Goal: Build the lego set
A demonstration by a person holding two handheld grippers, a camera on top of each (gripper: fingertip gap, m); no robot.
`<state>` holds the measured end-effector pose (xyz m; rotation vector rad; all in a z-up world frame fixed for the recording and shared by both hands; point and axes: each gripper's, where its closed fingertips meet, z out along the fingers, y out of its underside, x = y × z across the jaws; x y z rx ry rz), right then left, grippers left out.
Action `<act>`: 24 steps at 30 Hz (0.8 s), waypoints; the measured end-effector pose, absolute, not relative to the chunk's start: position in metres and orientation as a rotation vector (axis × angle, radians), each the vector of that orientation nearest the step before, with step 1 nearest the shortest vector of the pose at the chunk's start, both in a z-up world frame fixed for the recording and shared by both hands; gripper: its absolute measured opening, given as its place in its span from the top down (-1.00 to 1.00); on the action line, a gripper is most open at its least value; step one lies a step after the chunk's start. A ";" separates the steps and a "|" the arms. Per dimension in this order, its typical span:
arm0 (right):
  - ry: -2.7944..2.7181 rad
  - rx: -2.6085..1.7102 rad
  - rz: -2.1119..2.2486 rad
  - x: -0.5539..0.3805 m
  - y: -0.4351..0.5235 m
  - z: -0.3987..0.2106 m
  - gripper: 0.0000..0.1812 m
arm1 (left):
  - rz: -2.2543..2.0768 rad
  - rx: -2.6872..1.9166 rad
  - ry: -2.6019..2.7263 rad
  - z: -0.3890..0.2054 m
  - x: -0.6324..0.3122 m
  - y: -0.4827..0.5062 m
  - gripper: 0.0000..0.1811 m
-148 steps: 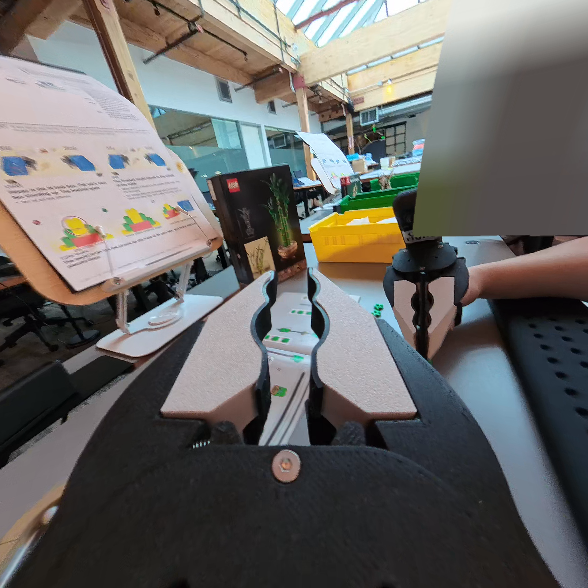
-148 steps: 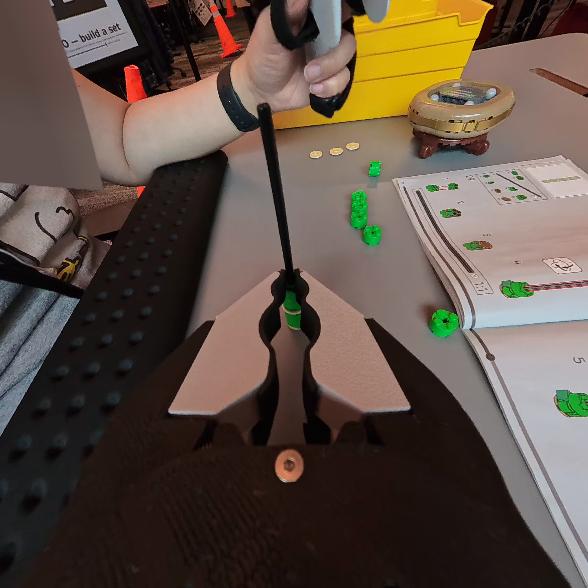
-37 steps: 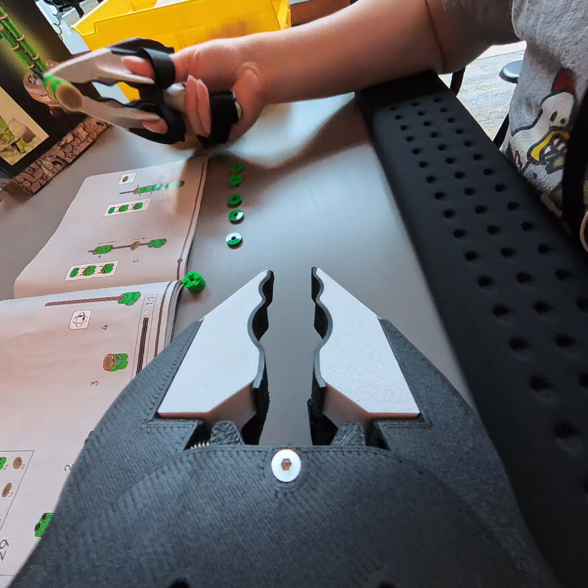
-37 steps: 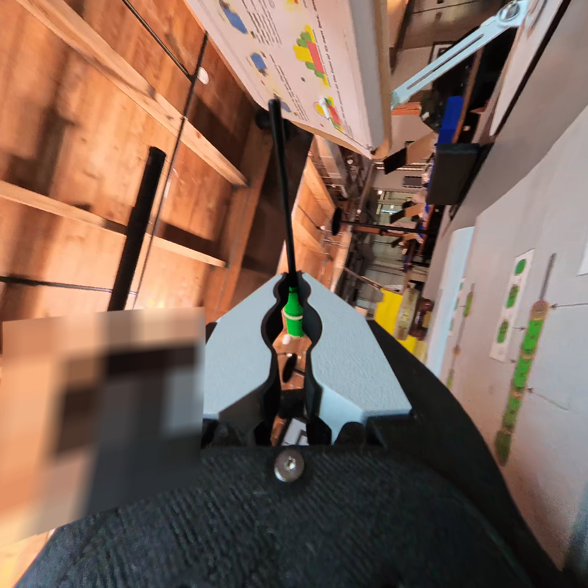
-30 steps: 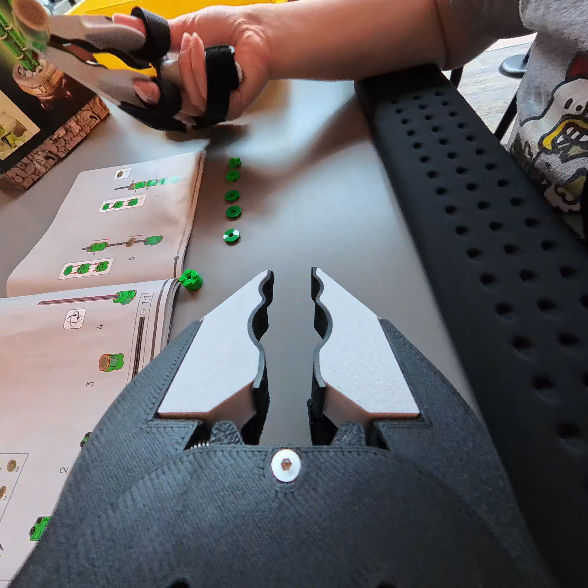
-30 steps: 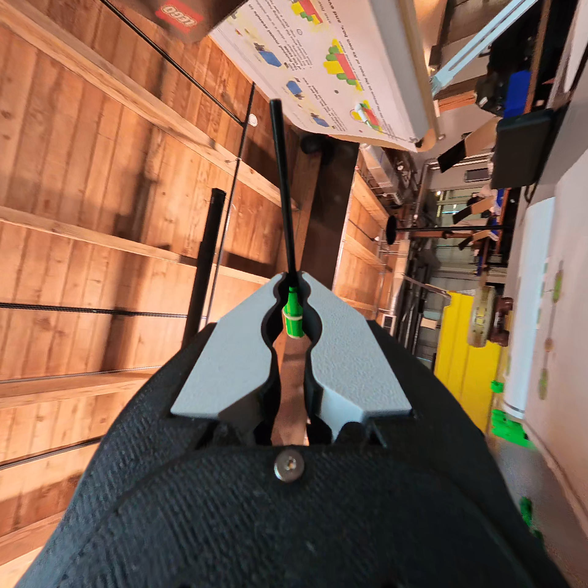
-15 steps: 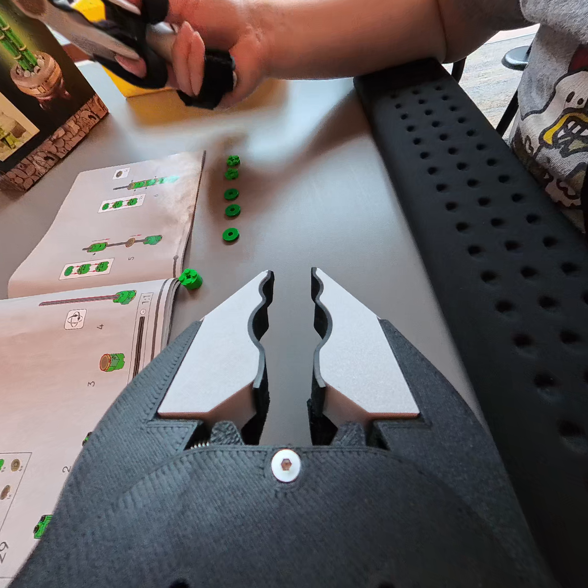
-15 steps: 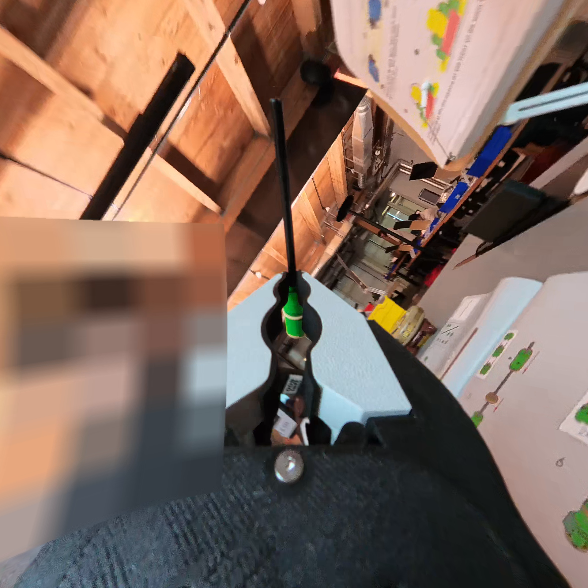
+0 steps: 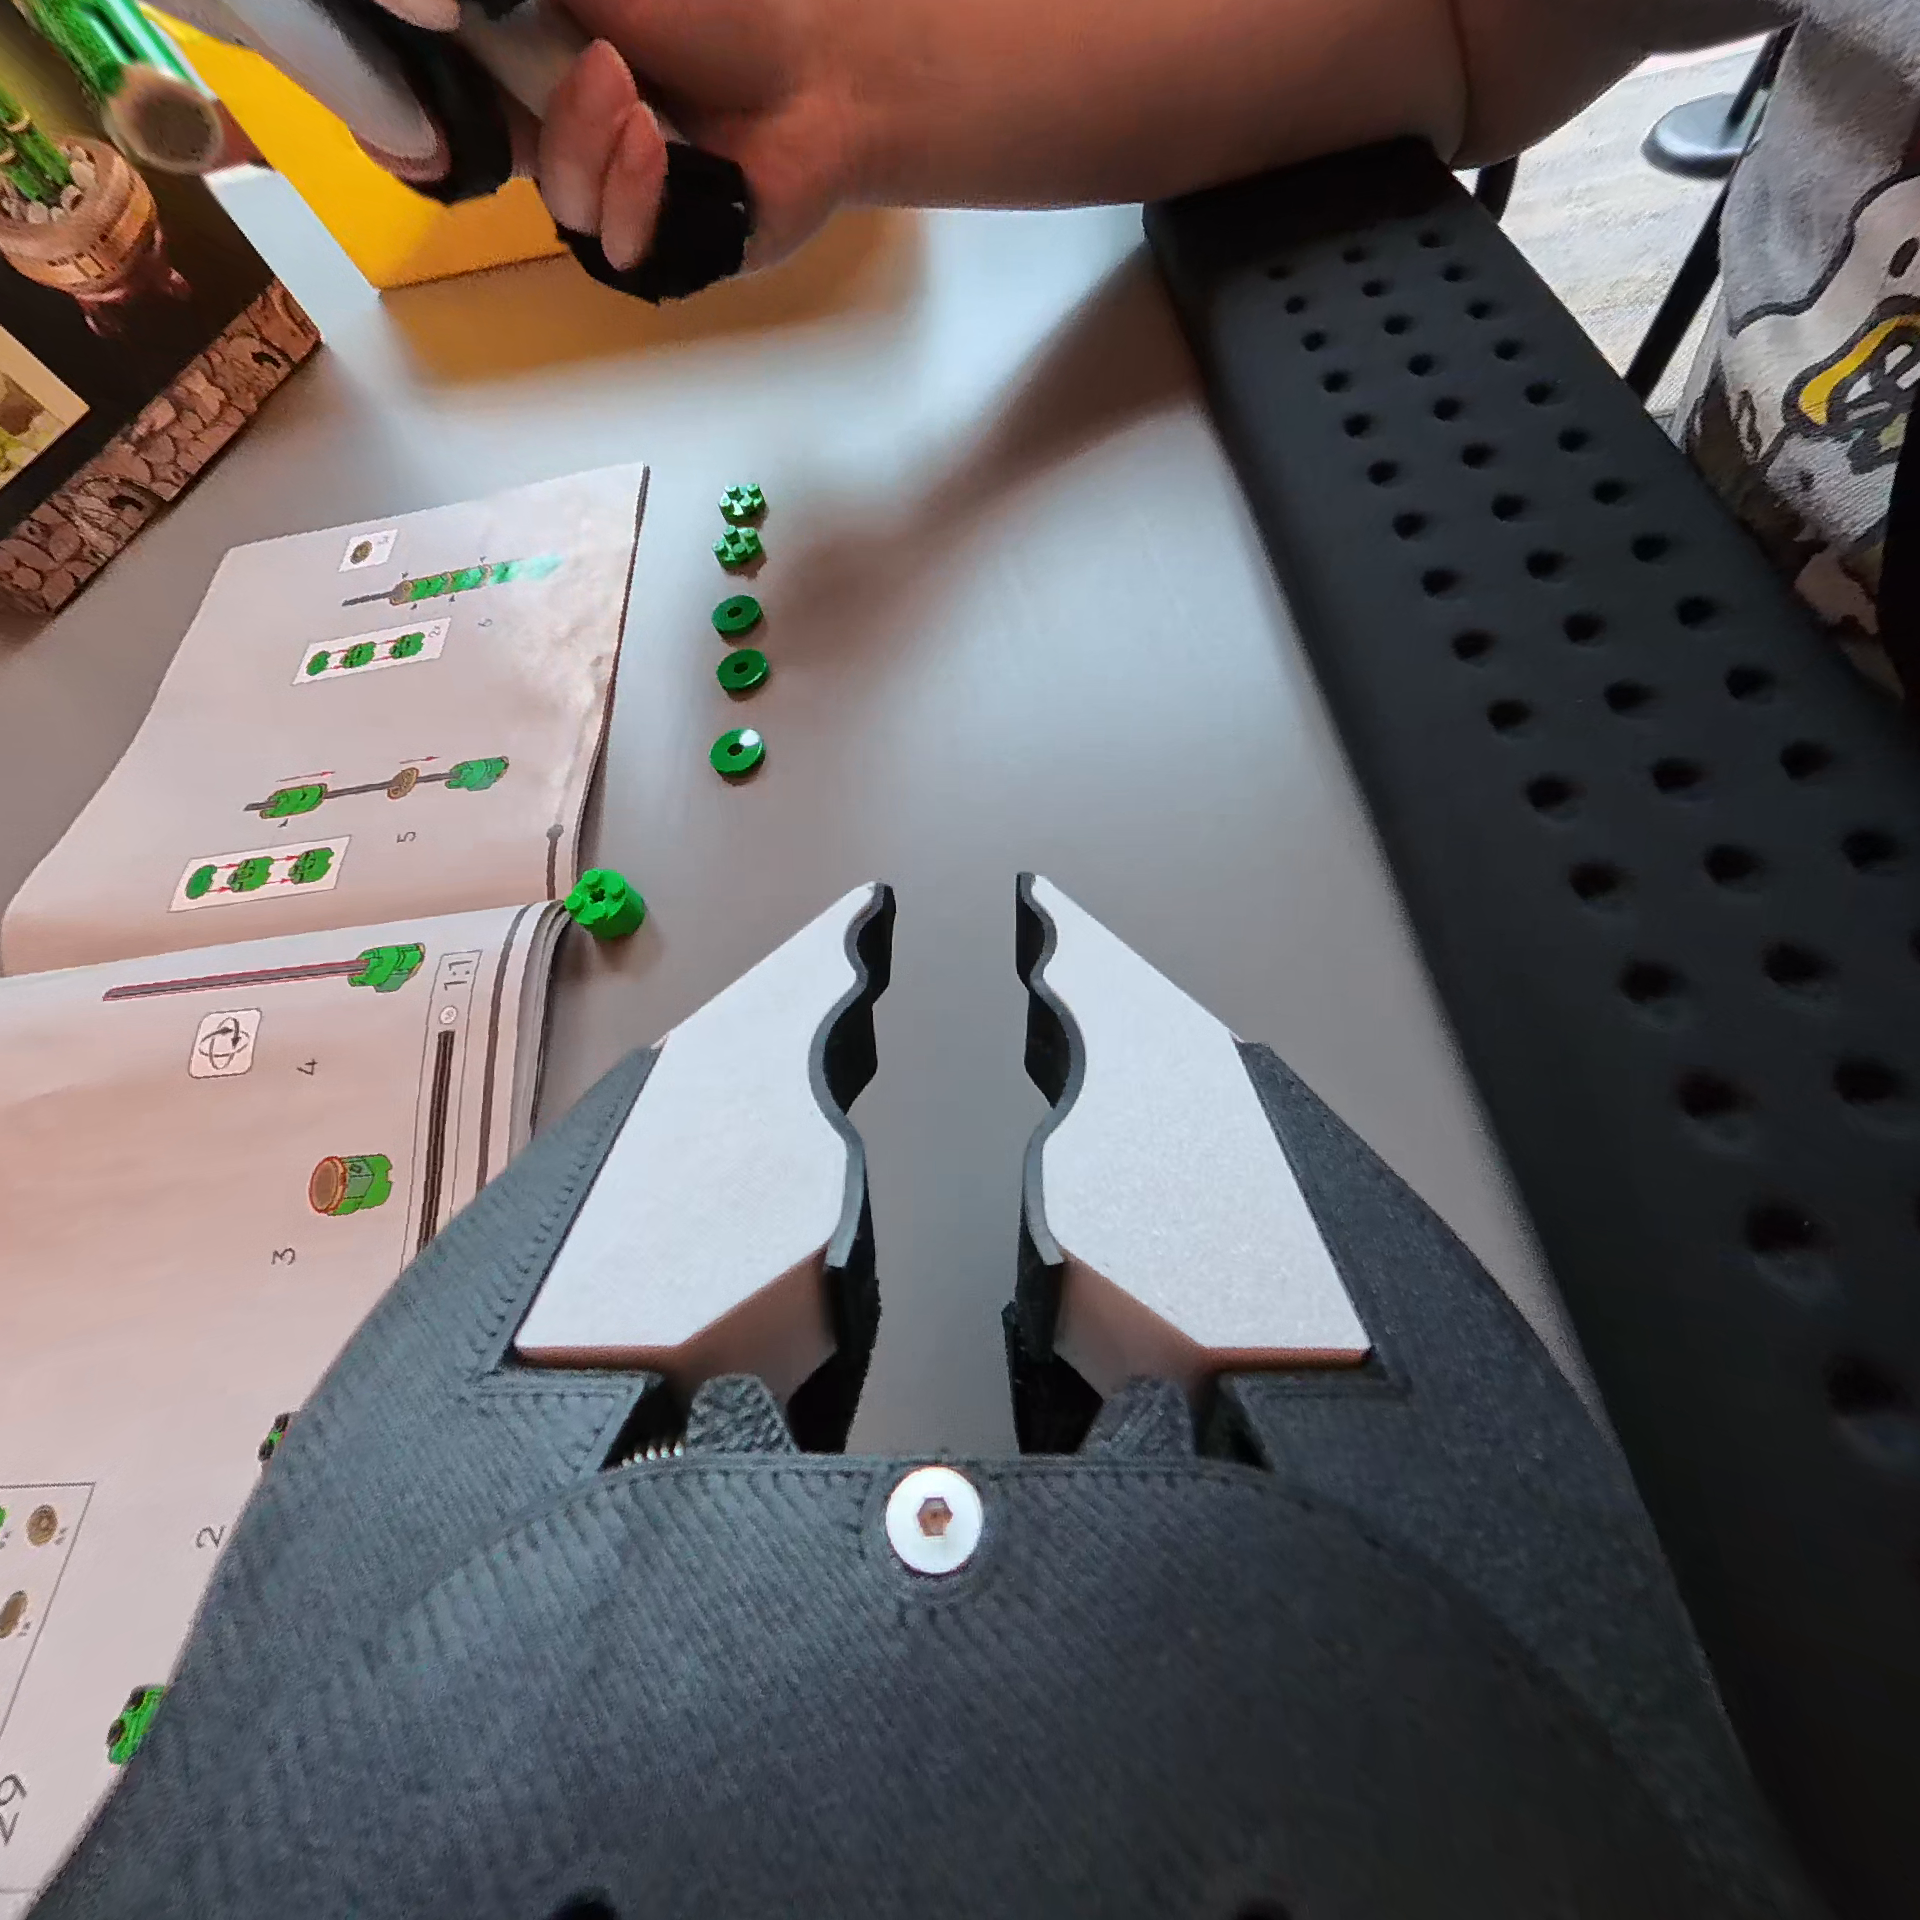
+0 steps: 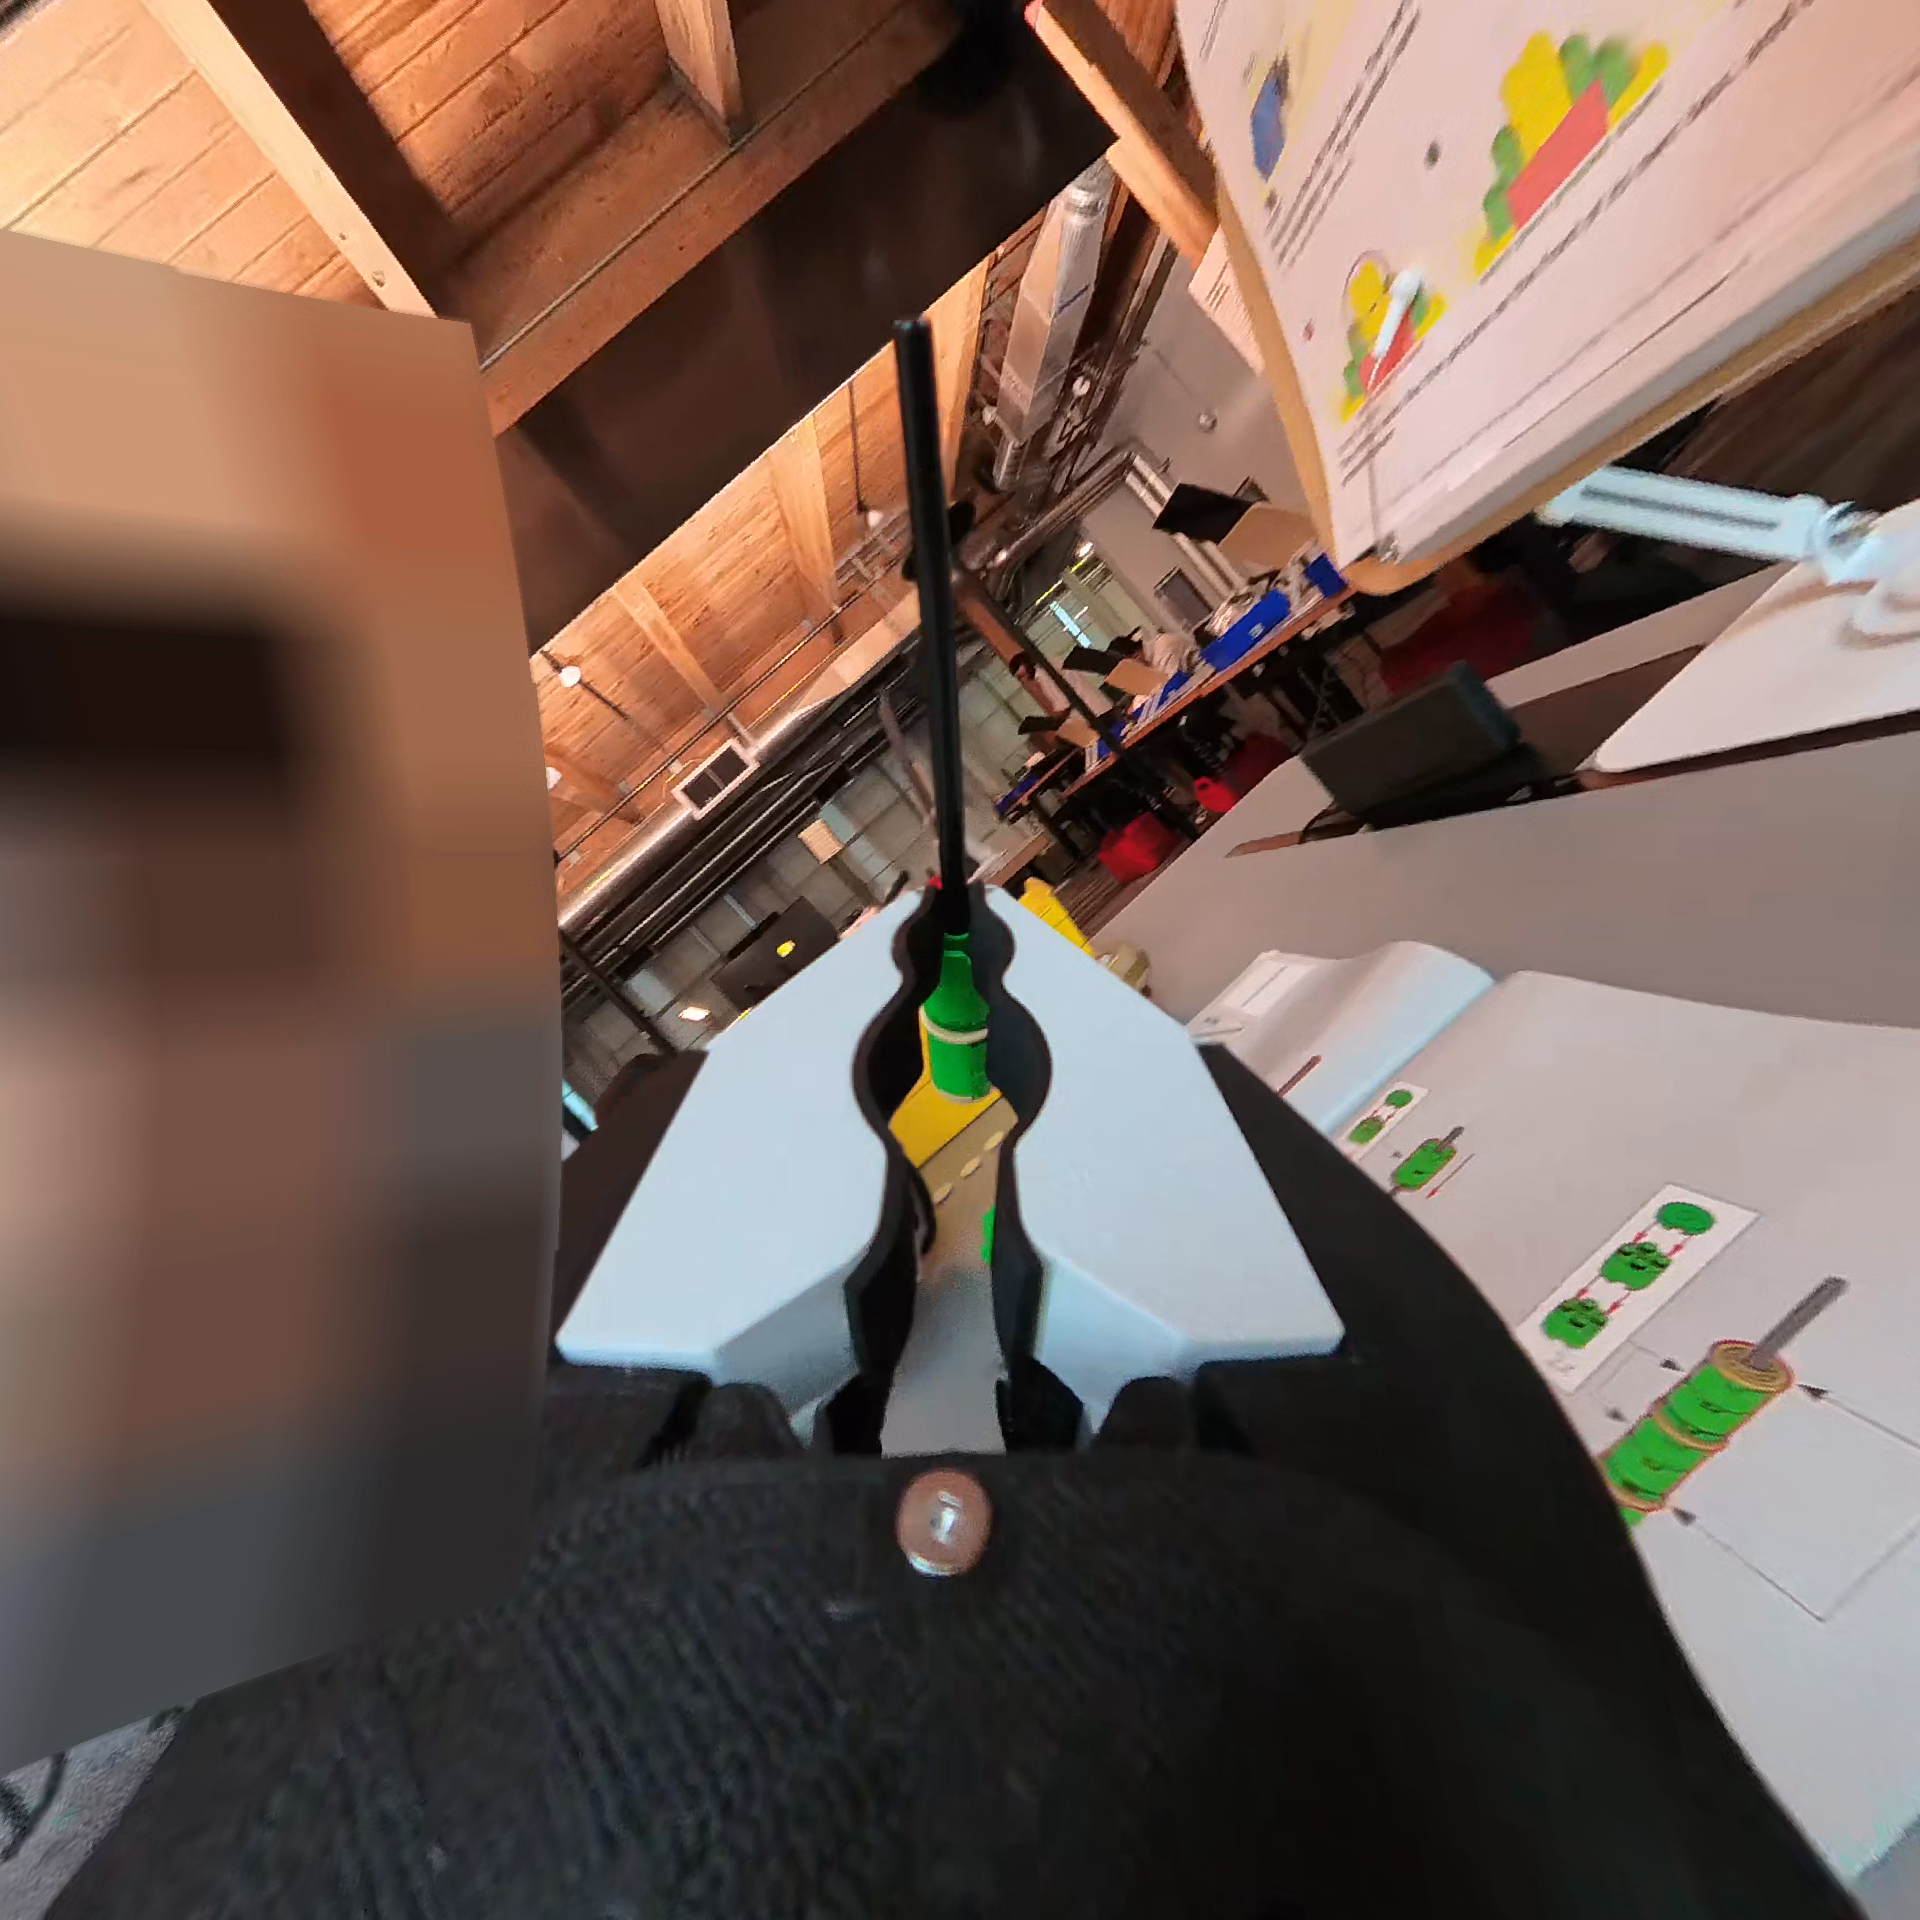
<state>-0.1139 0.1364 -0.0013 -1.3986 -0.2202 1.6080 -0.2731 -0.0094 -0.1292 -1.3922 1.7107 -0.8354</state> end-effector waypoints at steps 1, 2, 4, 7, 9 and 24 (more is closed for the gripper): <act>-0.212 -1.391 1.575 -0.110 0.138 0.000 0.96 | -0.835 -1.395 1.709 -0.129 -0.273 -0.009 0.76; -0.209 -1.385 1.538 -0.107 0.139 0.002 0.96 | -0.836 -1.396 1.705 -0.129 -0.274 -0.008 0.76; -0.227 -1.386 1.452 -0.102 0.140 0.004 0.97 | -0.839 -1.396 1.700 -0.128 -0.274 -0.008 0.76; -0.290 -1.397 1.304 -0.101 0.138 0.007 0.96 | -0.823 -1.400 1.708 -0.131 -0.275 -0.006 0.76; -0.341 -1.411 1.208 -0.102 0.135 0.007 0.96 | -0.806 -1.409 1.715 -0.134 -0.277 -0.004 0.76; -0.332 -1.501 0.959 -0.092 0.147 -0.010 0.96 | -0.822 -1.425 1.738 -0.139 -0.277 -0.008 0.76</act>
